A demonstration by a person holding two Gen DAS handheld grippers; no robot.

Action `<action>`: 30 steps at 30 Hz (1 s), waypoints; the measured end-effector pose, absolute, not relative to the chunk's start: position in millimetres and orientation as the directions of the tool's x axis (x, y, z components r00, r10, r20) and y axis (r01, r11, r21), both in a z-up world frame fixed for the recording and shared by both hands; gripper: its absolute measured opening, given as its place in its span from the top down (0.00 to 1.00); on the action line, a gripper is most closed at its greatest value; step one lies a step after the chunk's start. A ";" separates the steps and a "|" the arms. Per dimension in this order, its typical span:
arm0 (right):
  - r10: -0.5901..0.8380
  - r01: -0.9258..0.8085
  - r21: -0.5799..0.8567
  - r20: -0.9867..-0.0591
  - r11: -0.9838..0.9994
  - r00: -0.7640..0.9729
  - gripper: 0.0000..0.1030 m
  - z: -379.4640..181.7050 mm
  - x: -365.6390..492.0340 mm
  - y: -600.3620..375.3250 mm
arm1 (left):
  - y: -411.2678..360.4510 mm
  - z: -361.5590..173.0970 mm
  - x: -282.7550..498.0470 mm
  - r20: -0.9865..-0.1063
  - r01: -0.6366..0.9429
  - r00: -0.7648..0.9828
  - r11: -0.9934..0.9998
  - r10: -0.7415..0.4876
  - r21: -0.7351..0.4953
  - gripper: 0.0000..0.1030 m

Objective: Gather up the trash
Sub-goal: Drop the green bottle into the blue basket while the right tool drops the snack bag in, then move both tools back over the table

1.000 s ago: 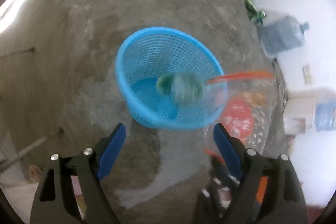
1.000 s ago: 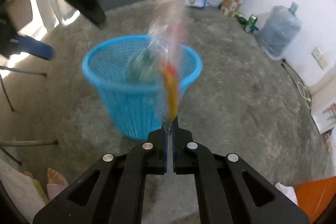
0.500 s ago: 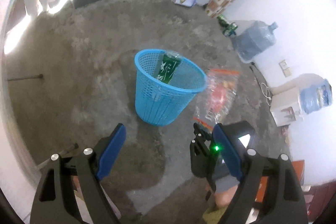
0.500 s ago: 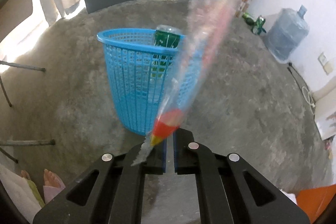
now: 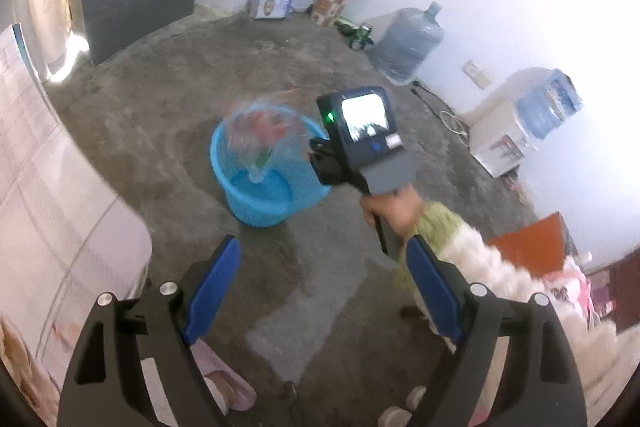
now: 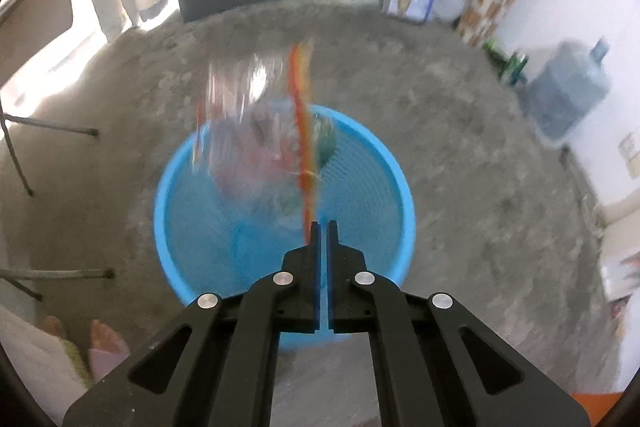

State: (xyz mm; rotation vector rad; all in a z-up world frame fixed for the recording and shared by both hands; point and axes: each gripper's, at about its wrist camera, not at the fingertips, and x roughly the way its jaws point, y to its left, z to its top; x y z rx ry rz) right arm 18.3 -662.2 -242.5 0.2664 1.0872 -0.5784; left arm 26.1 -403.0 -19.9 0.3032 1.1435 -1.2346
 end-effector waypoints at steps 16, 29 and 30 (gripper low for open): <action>-0.145 0.624 0.172 -0.894 0.762 0.423 0.69 -222.9 -68.7 -625.0 | -257.9 1.5 38.1 -0.746 0.815 0.022 0.444 -0.665 -0.372 0.20; -0.220 0.588 0.202 -0.794 0.784 0.566 0.40 -131.4 -83.4 -554.4 | -150.7 15.4 58.3 -0.668 0.697 0.224 0.596 -0.709 -0.399 0.20; -0.222 0.578 0.205 -0.782 0.790 0.582 0.38 -122.3 -81.2 -544.9 | -142.2 16.0 58.7 -0.662 0.688 0.242 0.607 -0.709 -0.398 0.20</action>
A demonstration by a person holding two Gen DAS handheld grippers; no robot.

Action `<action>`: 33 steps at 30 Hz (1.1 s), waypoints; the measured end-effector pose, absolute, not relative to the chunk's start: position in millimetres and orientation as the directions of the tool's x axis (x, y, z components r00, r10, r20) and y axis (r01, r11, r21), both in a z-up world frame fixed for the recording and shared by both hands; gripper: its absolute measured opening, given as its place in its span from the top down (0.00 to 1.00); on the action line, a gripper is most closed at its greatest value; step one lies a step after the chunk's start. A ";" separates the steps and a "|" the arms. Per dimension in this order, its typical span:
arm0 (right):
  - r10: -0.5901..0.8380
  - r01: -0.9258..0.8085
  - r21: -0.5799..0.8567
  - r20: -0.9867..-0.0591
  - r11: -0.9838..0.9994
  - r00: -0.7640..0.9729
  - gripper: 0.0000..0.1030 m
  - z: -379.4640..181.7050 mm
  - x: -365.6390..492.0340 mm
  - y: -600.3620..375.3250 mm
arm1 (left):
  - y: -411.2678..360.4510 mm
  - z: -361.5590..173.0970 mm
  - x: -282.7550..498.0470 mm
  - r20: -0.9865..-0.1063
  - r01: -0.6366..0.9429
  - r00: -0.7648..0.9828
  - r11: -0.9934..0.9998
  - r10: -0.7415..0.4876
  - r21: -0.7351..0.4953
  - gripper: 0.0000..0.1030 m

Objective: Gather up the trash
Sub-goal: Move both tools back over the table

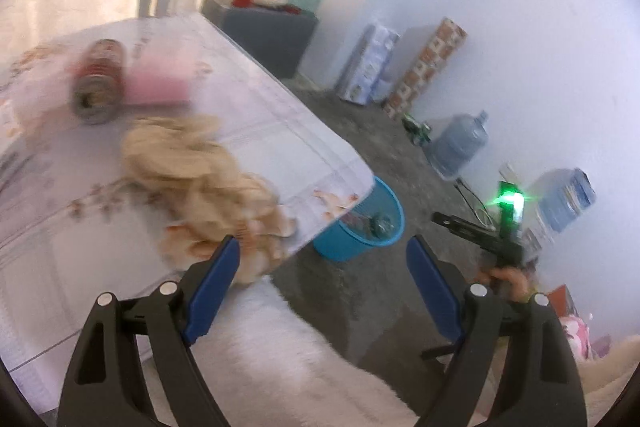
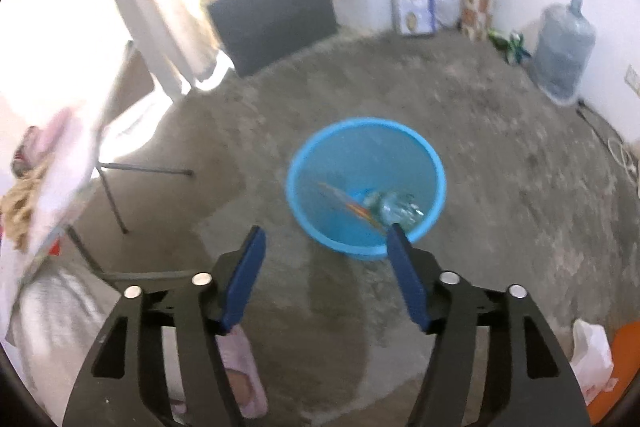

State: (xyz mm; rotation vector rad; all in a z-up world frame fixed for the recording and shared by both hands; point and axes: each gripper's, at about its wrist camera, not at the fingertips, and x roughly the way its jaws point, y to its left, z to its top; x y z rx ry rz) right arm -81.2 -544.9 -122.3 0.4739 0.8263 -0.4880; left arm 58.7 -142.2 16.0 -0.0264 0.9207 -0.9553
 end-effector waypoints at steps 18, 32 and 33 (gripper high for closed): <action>-0.281 0.364 0.015 -0.606 0.931 0.744 0.08 -6.0 -15.5 -385.9 | -15.7 0.3 93.0 -0.642 0.448 0.477 0.794 -0.601 -0.411 0.20; -0.100 0.135 0.010 -0.615 0.991 0.782 0.08 6.4 29.2 -265.3 | 35.1 -9.6 109.9 -0.660 0.307 0.552 0.861 -0.509 -0.406 0.18; -0.091 0.120 0.006 -0.618 0.993 0.781 0.08 5.3 30.1 -261.3 | 37.5 -9.9 112.9 -0.661 0.295 0.555 0.863 -0.505 -0.411 0.17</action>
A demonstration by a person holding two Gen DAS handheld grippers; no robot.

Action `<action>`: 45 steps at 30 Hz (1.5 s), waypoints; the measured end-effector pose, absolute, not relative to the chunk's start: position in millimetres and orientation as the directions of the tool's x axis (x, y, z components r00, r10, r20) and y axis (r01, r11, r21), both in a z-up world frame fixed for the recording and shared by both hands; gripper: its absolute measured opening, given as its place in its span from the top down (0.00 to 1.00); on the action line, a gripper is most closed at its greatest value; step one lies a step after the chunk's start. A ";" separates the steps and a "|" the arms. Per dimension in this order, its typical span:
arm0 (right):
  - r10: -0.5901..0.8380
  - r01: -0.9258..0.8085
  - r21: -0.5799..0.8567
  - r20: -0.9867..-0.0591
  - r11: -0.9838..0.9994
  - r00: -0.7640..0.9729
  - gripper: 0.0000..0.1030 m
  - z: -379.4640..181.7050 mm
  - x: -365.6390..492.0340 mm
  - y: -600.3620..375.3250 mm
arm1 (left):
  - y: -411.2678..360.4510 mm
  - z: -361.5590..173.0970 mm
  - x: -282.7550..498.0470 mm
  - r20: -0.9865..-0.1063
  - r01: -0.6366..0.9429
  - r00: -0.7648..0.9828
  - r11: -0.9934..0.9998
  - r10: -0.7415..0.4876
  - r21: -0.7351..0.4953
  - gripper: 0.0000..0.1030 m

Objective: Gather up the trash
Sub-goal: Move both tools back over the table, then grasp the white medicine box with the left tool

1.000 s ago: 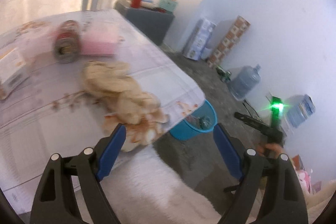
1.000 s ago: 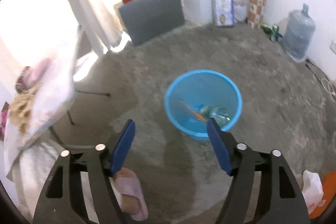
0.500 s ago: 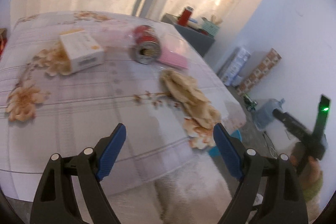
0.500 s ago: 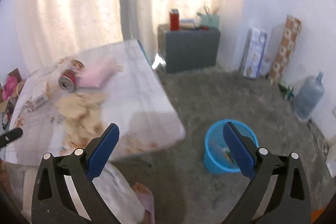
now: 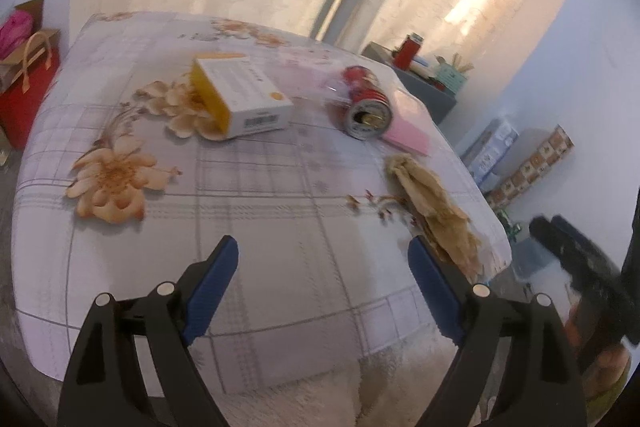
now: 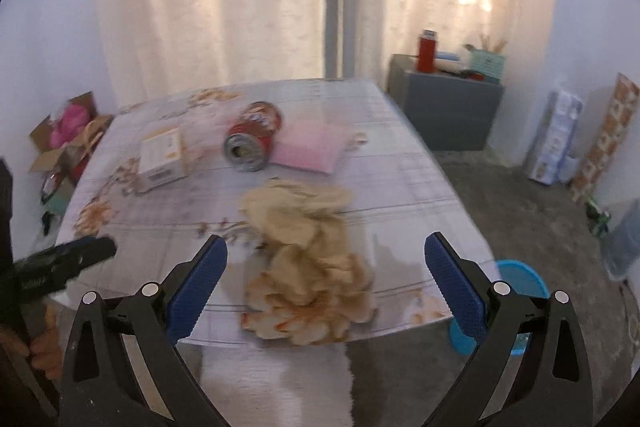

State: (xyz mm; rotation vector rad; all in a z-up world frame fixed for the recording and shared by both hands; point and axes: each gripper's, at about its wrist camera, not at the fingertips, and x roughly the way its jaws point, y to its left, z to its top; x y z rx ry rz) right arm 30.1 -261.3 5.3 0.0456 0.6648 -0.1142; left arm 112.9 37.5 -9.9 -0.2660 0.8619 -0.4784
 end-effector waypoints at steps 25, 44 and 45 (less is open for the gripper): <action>0.087 0.094 0.213 -0.704 0.973 0.705 0.08 -32.0 45.9 -293.7 | 39.3 5.9 249.7 -0.730 0.074 0.584 0.920 -0.354 -0.386 0.12; 0.113 0.123 0.278 -0.700 0.953 0.705 0.08 -34.8 35.8 -321.8 | 15.1 -39.1 278.3 -0.829 0.095 0.545 0.991 -0.127 -0.089 0.24; 0.114 0.124 0.280 -0.699 0.952 0.706 0.08 -34.3 35.3 -321.9 | 20.0 -39.0 274.7 -0.830 0.091 0.543 0.991 -0.128 -0.093 0.24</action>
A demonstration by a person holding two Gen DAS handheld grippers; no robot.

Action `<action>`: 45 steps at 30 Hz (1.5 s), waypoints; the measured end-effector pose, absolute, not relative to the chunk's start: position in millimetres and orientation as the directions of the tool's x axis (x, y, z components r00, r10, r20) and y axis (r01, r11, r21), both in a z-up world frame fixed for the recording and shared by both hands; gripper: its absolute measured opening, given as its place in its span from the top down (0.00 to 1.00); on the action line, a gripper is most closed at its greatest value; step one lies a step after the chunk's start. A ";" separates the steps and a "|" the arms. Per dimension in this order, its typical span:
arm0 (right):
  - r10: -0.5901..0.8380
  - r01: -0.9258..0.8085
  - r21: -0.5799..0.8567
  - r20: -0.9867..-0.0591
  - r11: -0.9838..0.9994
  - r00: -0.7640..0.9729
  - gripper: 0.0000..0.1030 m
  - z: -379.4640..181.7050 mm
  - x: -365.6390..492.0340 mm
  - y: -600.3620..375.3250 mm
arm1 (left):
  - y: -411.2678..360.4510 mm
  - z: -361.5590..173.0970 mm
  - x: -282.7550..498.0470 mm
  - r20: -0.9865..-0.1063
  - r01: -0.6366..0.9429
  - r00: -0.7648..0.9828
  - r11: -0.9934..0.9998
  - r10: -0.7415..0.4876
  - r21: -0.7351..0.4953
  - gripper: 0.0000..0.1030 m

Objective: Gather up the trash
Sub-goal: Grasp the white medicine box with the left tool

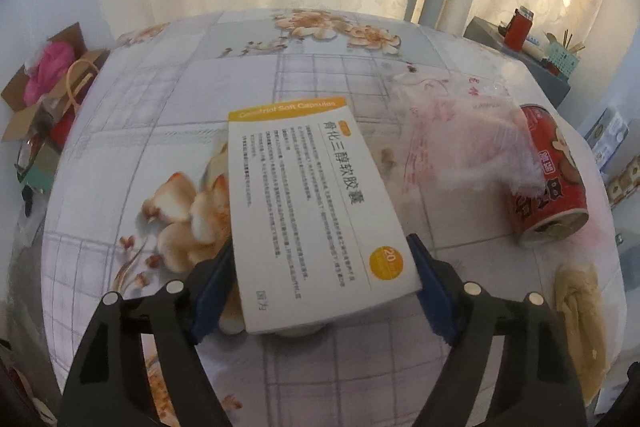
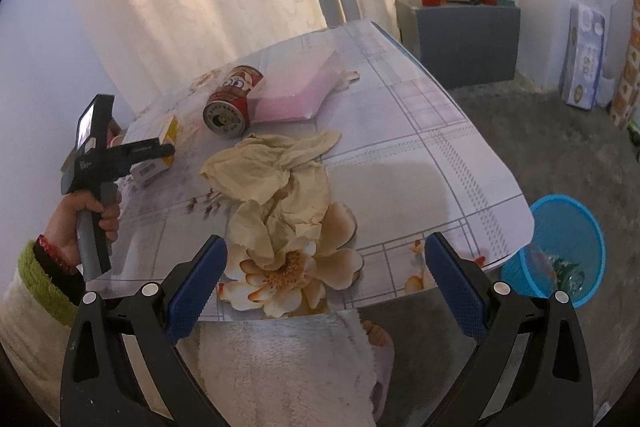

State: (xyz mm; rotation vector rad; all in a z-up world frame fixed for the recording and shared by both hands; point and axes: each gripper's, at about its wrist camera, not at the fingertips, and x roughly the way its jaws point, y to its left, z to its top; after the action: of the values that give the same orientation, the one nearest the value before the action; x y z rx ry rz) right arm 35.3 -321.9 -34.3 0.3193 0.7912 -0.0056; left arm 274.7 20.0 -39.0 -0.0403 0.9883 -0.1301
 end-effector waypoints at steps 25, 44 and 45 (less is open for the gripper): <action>0.094 0.059 0.199 -0.677 0.978 0.730 0.08 -2.2 40.0 -291.3 | 45.0 -23.8 197.0 -0.833 0.151 0.528 0.983 -0.166 -0.101 0.10; 0.272 0.116 0.440 -0.719 0.890 0.639 0.08 35.3 180.2 -333.6 | 60.2 -38.1 204.1 -0.819 0.136 0.541 0.981 -0.192 -0.140 0.25; 0.292 0.109 0.453 -0.723 0.885 0.626 0.08 33.6 186.6 -329.9 | 60.9 -38.3 203.2 -0.816 0.141 0.543 0.980 -0.195 -0.140 0.25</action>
State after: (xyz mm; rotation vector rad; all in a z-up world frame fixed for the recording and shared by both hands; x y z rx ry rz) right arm 186.6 -329.9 33.6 0.4891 0.8969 0.1097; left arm 203.2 60.9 -38.3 -0.0601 0.9761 -0.2000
